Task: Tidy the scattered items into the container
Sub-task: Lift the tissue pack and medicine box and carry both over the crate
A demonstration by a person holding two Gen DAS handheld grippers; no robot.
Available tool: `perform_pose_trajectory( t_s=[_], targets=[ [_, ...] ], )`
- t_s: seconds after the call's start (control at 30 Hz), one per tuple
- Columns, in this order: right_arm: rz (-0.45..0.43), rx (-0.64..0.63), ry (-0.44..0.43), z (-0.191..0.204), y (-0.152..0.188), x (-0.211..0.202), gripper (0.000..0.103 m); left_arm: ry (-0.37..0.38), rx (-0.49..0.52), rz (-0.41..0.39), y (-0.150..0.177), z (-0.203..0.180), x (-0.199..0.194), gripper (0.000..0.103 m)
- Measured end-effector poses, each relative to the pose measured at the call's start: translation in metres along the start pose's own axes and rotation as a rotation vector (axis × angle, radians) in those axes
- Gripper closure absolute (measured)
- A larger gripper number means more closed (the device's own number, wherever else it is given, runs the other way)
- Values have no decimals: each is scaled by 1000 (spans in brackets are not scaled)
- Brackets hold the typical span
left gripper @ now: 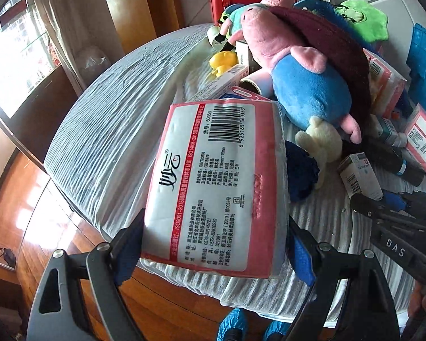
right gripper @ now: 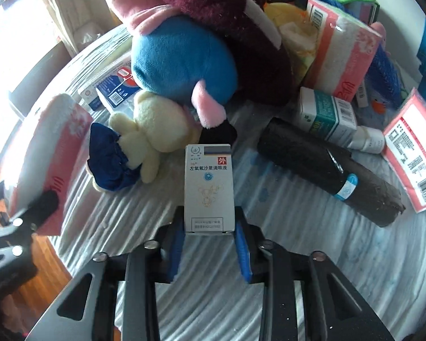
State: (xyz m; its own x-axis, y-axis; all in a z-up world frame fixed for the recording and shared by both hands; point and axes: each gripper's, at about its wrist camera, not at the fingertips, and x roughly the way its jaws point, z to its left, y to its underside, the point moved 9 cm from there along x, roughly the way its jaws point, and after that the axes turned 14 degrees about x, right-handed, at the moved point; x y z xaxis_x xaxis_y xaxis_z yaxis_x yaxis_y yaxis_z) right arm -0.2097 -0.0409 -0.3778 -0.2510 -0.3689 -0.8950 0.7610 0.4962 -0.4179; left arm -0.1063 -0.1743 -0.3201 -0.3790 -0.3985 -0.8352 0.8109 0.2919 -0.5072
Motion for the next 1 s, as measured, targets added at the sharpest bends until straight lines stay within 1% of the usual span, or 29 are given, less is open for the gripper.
perform_pose_trajectory(
  t_s=[0.1,0.27,0.37,0.57,0.77,0.87,1.0],
  targets=[
    [-55,-14,11,5,-2,-23,73,2,3,-31,-6,8,-13,16],
    [-181,-13,15,9,-16,-81,73,11,30,-129,-29,14,-49,16],
    [-263,2,17,11,-28,-119,73,41,56,-195,-47,9,-72,16],
    [-432,57,62,-3,-55,-195,73,117,113,-339,-87,-15,-123,16],
    [-606,103,162,-48,-75,-283,73,199,177,-473,-125,-60,-173,16],
    [-681,126,221,-78,-81,-325,73,234,220,-534,-143,-93,-199,16],
    [-777,159,293,-134,-88,-382,73,281,283,-621,-173,-148,-241,16]
  ],
)
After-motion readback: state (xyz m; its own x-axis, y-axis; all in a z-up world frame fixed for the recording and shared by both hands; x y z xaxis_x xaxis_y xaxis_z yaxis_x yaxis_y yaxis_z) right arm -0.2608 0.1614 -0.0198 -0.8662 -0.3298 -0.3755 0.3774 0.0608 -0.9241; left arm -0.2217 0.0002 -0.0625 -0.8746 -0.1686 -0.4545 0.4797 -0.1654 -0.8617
